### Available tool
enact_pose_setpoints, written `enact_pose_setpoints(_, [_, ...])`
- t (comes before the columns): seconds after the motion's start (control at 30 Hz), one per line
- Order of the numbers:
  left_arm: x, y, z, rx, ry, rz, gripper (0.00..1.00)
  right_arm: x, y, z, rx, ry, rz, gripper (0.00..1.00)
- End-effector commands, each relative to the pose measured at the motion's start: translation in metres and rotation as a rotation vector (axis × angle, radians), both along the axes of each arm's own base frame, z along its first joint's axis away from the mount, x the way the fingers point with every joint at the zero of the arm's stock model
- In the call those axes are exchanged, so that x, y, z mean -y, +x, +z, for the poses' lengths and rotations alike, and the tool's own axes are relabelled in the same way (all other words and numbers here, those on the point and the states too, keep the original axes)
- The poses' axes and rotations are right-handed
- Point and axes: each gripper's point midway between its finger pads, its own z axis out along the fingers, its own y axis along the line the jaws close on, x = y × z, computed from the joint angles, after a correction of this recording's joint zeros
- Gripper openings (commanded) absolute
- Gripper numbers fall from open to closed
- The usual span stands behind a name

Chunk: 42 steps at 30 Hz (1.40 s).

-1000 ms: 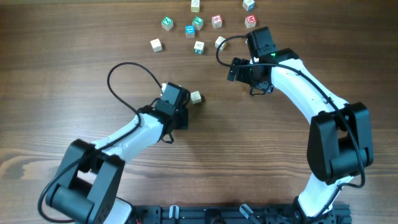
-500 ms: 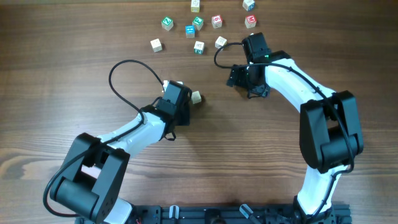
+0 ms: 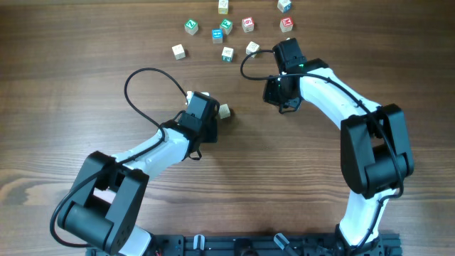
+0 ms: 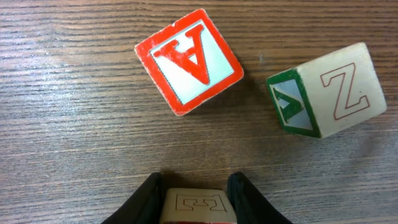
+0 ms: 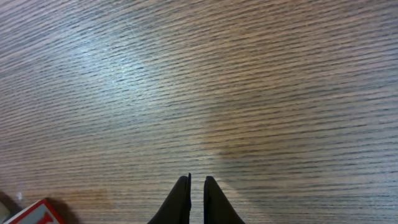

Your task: Form a circle

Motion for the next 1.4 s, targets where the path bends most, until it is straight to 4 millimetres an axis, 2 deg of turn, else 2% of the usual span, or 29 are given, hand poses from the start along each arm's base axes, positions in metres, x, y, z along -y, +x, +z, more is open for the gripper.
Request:
enact_pose_setpoints(0.0, [-0.004,-0.002,-0.008,-0.01,0.014,-0.002,0.28,-0.002,-0.005,-0.007,-0.018,0.003,0.01,0.12])
enact_pose_setpoints(0.27, [0.004,0.015,0.003,0.072,-0.022,0.002,0.28,-0.003,-0.003,-0.006,-0.01,0.006,0.01,0.17])
enact_pose_setpoints(0.43, [0.002,0.011,0.0,0.057,0.0,-0.021,0.29,-0.003,-0.003,-0.006,-0.008,0.006,0.009,0.19])
enact_pose_setpoints(0.47, [0.001,0.011,0.0,0.055,0.006,-0.018,0.3,-0.003,-0.003,-0.006,-0.007,0.006,0.01,0.2])
enact_pose_setpoints(0.6, [-0.002,0.012,0.0,0.061,0.023,-0.008,0.47,-0.003,-0.002,-0.006,-0.006,0.007,0.009,0.28])
enact_pose_setpoints(0.7, [-0.002,0.012,0.0,0.061,0.022,-0.009,0.52,-0.003,-0.002,-0.006,-0.005,0.007,0.01,0.33])
enact_pose_setpoints(0.77, [-0.001,0.013,0.005,0.074,0.015,-0.008,0.51,-0.003,-0.002,-0.006,-0.005,0.007,0.01,0.34])
enact_pose_setpoints(0.9, [0.004,0.016,0.041,0.118,-0.026,-0.017,0.47,-0.003,-0.002,-0.006,-0.005,0.007,0.009,0.34])
enact_pose_setpoints(1.0, [0.002,0.013,0.093,0.205,-0.069,-0.014,0.47,-0.003,-0.003,-0.006,-0.01,0.007,0.01,0.33])
enact_pose_setpoints(1.13, [-0.007,-0.002,0.156,0.329,-0.13,-0.007,0.47,-0.016,-0.007,-0.004,-0.02,0.072,0.068,0.17])
enact_pose_setpoints(1.2, [-0.019,-0.01,0.182,0.397,-0.125,0.022,0.47,-0.023,-0.008,-0.003,-0.021,0.104,0.09,0.06])
enact_pose_setpoints(1.3, [-0.038,-0.022,0.198,0.432,-0.101,0.082,0.41,-0.033,-0.01,-0.007,-0.004,0.124,0.111,0.05])
enact_pose_setpoints(1.37, [-0.053,-0.03,0.198,0.42,-0.079,0.159,0.41,-0.049,-0.016,-0.013,0.005,0.182,0.145,0.05])
